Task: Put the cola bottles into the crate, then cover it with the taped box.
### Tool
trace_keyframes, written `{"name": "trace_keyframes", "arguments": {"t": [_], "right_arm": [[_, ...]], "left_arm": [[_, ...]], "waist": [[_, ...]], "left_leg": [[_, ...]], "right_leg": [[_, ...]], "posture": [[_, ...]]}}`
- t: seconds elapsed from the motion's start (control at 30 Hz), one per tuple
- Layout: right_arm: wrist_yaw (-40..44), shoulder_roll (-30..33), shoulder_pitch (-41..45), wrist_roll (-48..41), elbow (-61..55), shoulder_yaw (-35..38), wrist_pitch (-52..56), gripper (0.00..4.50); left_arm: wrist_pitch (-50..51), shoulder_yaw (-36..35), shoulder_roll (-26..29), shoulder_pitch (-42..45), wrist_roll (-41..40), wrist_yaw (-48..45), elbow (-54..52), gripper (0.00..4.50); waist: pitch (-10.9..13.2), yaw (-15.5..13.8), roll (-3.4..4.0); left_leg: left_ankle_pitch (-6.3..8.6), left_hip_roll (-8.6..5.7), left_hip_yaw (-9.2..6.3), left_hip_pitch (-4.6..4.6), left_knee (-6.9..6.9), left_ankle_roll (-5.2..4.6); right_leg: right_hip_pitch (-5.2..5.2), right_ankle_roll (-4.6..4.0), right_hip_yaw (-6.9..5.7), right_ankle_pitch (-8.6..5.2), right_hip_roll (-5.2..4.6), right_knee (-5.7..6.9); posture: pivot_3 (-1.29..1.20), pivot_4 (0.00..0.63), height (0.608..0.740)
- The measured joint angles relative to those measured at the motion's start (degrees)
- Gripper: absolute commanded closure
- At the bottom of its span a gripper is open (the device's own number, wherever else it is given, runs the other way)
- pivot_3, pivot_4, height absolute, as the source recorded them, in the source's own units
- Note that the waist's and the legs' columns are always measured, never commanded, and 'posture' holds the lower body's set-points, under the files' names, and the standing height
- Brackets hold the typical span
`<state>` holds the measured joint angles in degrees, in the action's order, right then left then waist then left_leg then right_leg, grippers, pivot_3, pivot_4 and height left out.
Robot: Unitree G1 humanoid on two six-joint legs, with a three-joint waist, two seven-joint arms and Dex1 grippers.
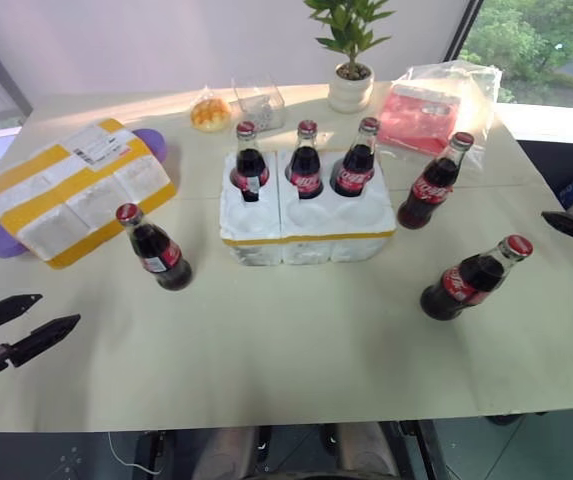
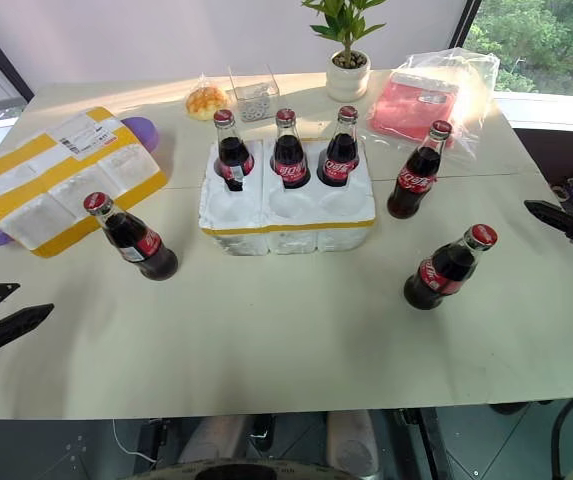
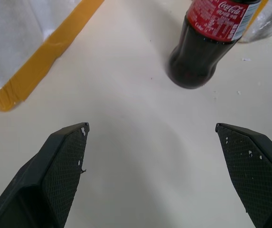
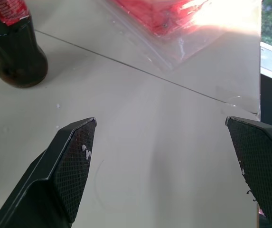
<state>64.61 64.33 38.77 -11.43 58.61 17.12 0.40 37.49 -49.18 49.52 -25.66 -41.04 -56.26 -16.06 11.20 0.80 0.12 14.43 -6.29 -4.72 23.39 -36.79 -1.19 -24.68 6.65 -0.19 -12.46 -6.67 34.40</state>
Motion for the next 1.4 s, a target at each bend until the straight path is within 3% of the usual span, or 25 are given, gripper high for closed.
{"name": "trace_keyframes", "arguments": {"t": [0.57,0.73,0.87,1.1,1.4], "right_arm": [[0.6,0.0,0.9,0.1,4.6,0.0,-1.4,0.00],[4.9,1.2,6.2,-0.1,5.7,0.0,1.5,0.00],[12.7,4.3,16.0,0.0,5.0,-2.3,7.8,0.00],[26.5,4.1,25.7,-1.2,-6.6,-9.8,19.0,0.00],[27.8,4.4,18.2,-14.2,-31.1,-11.5,32.8,0.00]], "left_arm": [[1.0,0.8,-0.5,5.0,-0.3,2.0,-0.1,0.03],[2.0,2.8,-0.8,8.0,-2.3,2.5,-0.9,0.03],[2.4,6.4,-0.7,10.5,-3.2,1.9,-0.9,0.03],[1.4,16.0,0.1,17.9,-1.6,1.2,1.2,0.03],[-4.3,28.2,-1.9,29.3,4.8,1.3,9.3,0.03]], "waist": [[0.0,0.0,0.04],[0.0,0.2,0.15],[0.1,0.2,0.27],[0.1,0.2,0.27],[0.1,-0.2,0.26]], "left_leg": [[-0.01,0.00,0.04,-0.02,-0.09,0.01],[-0.01,-0.01,0.09,-0.03,-0.22,0.01],[-0.02,0.00,0.12,-0.05,-0.25,0.02],[-0.04,0.01,0.12,-0.03,-0.29,0.08],[-0.02,-0.05,0.11,0.03,-0.30,0.12]], "right_leg": [[0.00,-0.03,0.01,0.04,0.03,0.10],[0.00,-0.03,0.02,0.05,0.04,0.24],[-0.11,-0.03,0.05,0.04,0.04,0.48],[-0.23,0.17,0.05,0.15,0.07,0.67],[-0.35,0.20,0.05,0.18,0.00,0.77]], "posture": [[0.00,0.150,0.740],[0.00,0.150,0.740],[0.00,0.150,0.740],[0.00,0.150,0.740],[0.00,0.150,0.740]]}}
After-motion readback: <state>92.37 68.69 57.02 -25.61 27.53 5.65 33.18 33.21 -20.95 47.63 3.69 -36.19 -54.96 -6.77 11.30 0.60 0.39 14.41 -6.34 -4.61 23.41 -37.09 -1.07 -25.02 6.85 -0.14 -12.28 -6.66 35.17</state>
